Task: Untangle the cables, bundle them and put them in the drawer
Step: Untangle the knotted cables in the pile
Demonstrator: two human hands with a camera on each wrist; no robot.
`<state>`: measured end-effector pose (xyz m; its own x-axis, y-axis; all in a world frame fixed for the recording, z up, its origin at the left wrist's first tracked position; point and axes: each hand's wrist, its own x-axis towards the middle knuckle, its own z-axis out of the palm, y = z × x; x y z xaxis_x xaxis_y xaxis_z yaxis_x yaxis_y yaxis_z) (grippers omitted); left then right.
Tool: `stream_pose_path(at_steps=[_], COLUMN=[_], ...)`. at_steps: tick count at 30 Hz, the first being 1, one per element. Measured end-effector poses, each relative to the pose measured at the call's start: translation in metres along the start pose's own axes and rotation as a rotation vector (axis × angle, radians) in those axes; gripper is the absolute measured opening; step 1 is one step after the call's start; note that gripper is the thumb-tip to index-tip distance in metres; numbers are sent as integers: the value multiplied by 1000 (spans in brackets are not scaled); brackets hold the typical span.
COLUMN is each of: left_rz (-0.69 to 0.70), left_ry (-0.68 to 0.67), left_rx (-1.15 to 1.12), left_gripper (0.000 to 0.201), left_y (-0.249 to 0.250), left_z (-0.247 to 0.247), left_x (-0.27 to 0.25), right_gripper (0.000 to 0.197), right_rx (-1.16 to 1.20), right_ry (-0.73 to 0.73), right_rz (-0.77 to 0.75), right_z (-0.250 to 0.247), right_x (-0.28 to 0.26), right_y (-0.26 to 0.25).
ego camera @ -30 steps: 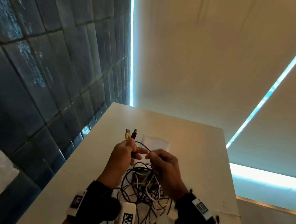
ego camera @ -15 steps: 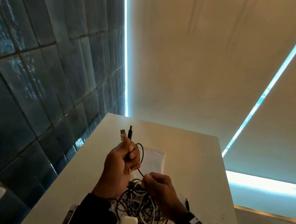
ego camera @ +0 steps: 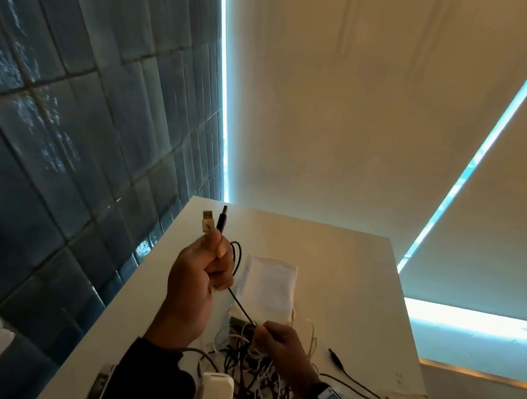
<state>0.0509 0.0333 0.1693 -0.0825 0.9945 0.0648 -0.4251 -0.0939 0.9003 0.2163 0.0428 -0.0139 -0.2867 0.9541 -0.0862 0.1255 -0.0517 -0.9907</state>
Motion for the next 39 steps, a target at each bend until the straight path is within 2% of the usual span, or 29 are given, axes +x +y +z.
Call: stream_pose_path(at_steps=[6, 9, 12, 15, 17, 20, 23, 25, 27, 30, 35, 39], left_rz=[23, -3, -101, -215, -275, -348, -362, -394, -416, -356, -213, -156], left_ry=[-9, 24, 53, 106, 153, 186, 160, 97, 37, -17, -42, -30], left_rx=[-54, -10, 75, 166, 213, 303, 339, 210, -20, -169, -51, -55], left_gripper=[40, 41, 39, 38, 39, 41, 40, 40, 43, 45, 44, 43], left_y=[18, 14, 1, -18, -30, -41, -46, -46, -43, -37, -32, -25], left_z=[-9, -7, -4, -4, -6, -7, -5, -2, 2, 9, 18, 15], left_x=[7, 3, 0, 0, 3, 6, 6, 5, 4, 1, -2, -4], right_gripper=[38, 30, 19, 17, 14, 15, 14, 12, 11, 12, 25, 35], right_rx=[-58, -49, 81, 169, 283, 379, 388, 406, 404, 379, 164, 8], right_ry=[-7, 30, 129, 242, 258, 199, 99, 26, -25, -38, -60, -9], right_rz=[27, 76, 109, 23, -34, -127, -199, -206, -208, -207, -184, -135], right_z=[1, 2, -2, -9, -10, -9, -7, -6, -4, -3, -7, -11], right_x=[4, 9, 15, 16, 14, 3, -9, -15, -19, -22, -13, -7], right_y=[13, 0, -25, -53, -68, -82, -88, -87, -84, -78, -66, -35])
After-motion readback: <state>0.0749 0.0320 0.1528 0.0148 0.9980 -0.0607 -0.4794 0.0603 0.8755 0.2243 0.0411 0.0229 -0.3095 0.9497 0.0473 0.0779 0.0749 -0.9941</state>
